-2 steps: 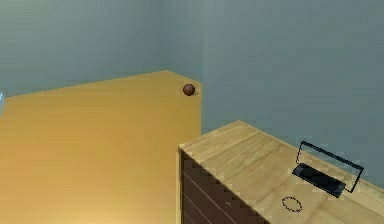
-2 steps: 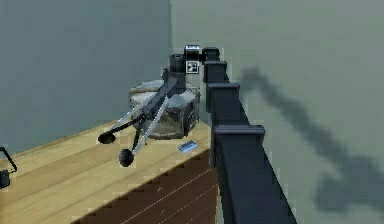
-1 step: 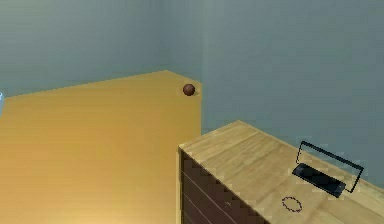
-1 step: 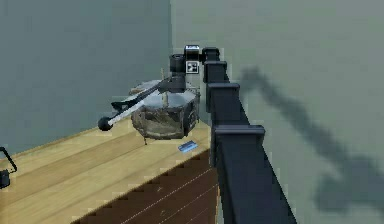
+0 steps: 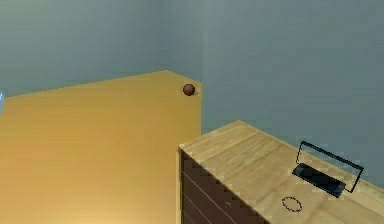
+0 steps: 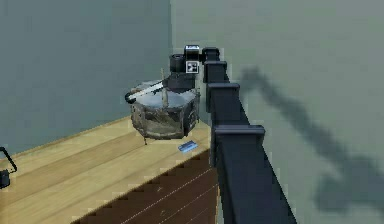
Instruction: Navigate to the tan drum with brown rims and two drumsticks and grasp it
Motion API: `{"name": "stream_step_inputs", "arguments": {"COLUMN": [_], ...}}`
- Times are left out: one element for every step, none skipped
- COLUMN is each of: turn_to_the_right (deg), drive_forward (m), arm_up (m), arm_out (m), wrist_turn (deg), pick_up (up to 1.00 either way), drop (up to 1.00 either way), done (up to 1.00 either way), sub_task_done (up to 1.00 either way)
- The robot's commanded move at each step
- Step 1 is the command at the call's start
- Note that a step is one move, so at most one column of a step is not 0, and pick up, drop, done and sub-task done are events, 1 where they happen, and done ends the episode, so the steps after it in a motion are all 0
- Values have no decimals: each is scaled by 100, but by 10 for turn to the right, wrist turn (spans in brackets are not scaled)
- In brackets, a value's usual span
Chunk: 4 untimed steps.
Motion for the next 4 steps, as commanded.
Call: {"name": "stream_step_inputs", "arguments": {"turn_to_the_right": [0,0,0,0], "drive_forward": [0,0,0,0], "arm_up": [0,-22,0,10], "arm_out": [0,0,0,0], "wrist_turn": [150,0,0,0], "pick_up": [0,0,100,0], "drop": [0,0,0,0], "done": [0,0,0,0], "sub_task_done": [0,0,0,0]}}
